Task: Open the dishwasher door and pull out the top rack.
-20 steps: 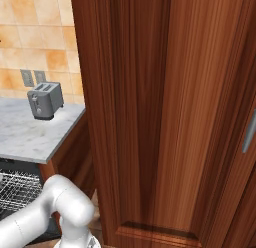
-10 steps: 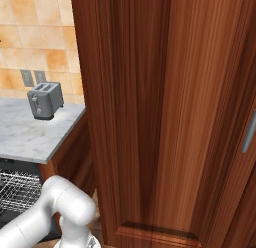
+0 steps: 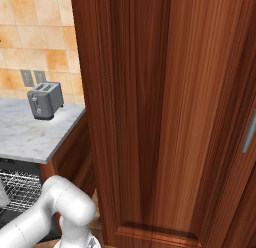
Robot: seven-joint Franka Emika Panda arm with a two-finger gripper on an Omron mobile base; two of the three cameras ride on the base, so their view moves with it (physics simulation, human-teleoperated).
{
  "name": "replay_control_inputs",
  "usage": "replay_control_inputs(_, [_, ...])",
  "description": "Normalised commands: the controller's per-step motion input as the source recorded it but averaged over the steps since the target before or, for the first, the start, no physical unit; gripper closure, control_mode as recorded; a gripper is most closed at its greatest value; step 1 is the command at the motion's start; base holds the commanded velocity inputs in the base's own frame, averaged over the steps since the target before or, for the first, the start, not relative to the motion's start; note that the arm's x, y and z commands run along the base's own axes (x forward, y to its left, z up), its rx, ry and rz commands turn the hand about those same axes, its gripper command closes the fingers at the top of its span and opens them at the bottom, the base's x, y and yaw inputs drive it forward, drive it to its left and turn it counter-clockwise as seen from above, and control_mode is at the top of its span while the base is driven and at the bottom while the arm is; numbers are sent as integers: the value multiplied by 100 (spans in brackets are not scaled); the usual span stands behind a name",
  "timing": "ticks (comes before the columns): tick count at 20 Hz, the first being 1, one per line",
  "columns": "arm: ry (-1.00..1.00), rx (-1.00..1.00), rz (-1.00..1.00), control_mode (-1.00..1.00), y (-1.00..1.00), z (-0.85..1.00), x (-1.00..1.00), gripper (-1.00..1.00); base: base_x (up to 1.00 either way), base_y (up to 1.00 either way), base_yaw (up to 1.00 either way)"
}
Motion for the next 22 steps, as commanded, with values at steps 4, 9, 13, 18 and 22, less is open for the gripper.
replay_control_inputs(4, [8,-26,39,-100,0,0,7,-100,0,0,0])
replay_control_inputs(9, [8,-27,38,-100,0,-3,14,-100,0,0,0])
replay_control_inputs(13, [5,-20,32,-100,0,5,20,-100,0,0,0])
replay_control_inputs(18, [6,-15,24,-100,2,-2,5,-100,0,0,0])
replay_control_inputs(22, [0,-4,5,-100,14,-5,3,-100,0,0,0])
